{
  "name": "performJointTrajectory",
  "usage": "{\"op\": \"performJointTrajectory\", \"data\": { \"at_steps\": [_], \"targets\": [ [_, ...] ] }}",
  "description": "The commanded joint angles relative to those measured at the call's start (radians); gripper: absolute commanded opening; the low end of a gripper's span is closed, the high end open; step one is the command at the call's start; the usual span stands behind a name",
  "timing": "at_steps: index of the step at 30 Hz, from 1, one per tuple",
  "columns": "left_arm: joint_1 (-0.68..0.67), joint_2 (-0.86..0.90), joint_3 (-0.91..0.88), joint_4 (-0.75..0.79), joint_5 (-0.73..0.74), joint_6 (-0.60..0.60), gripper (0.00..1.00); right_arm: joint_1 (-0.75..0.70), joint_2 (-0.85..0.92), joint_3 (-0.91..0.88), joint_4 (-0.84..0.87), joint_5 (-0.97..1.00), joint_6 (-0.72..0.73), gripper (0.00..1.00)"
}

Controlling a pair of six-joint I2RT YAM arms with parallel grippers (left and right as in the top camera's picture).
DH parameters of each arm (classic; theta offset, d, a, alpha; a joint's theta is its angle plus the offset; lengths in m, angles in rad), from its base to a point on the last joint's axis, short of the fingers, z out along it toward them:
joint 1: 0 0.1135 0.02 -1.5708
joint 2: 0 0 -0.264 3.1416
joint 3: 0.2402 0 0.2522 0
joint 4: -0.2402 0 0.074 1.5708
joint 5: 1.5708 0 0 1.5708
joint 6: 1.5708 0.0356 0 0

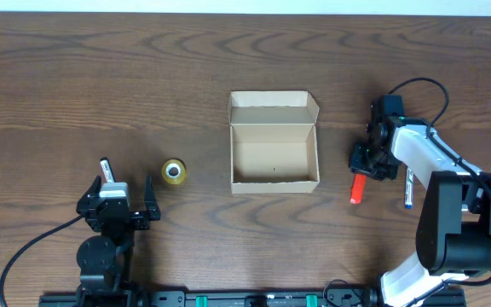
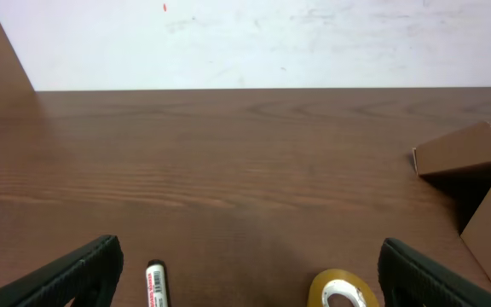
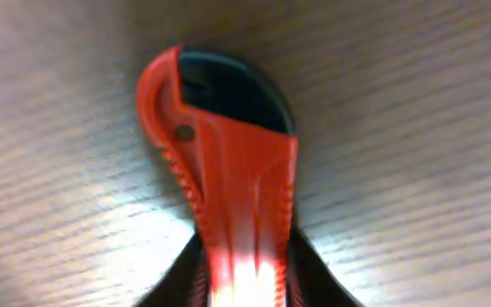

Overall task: Pack container
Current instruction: 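Reach right gripper to the red box cutter and grasp it, then carry the box cutter with right gripper and lower into box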

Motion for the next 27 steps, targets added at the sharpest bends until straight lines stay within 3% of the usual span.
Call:
{"op": "performJointTrajectory", "data": {
  "at_steps": [1,8,17,24,27],
  "targets": [
    [0.002,-0.005,-0.029,-0.011,-0.003,-0.003,0.95,0.008,0.029,-0.008,0.011,0.01,0.004,0.01],
    [0.002,-0.005,-0.029,-0.011,-0.003,-0.003,0.95,0.008,0.028,-0.005,0.056,-0.024,-0.004,0.01],
    [0.002,-0.005,-0.029,-0.011,-0.003,-0.003,0.95,0.021,-0.064,0.134,0.008,-0.177,-0.136,0.01],
    [0.002,-0.005,-0.029,-0.011,-0.003,-0.003,0.95,0.12,-0.23,0.266,-0.04,-0.177,-0.279,0.01],
    [0.002,-0.005,-0.029,-0.012,-0.003,-0.003,0.95,0.203,-0.281,0.302,-0.057,-0.177,-0.409,0.01]
  ]
}}
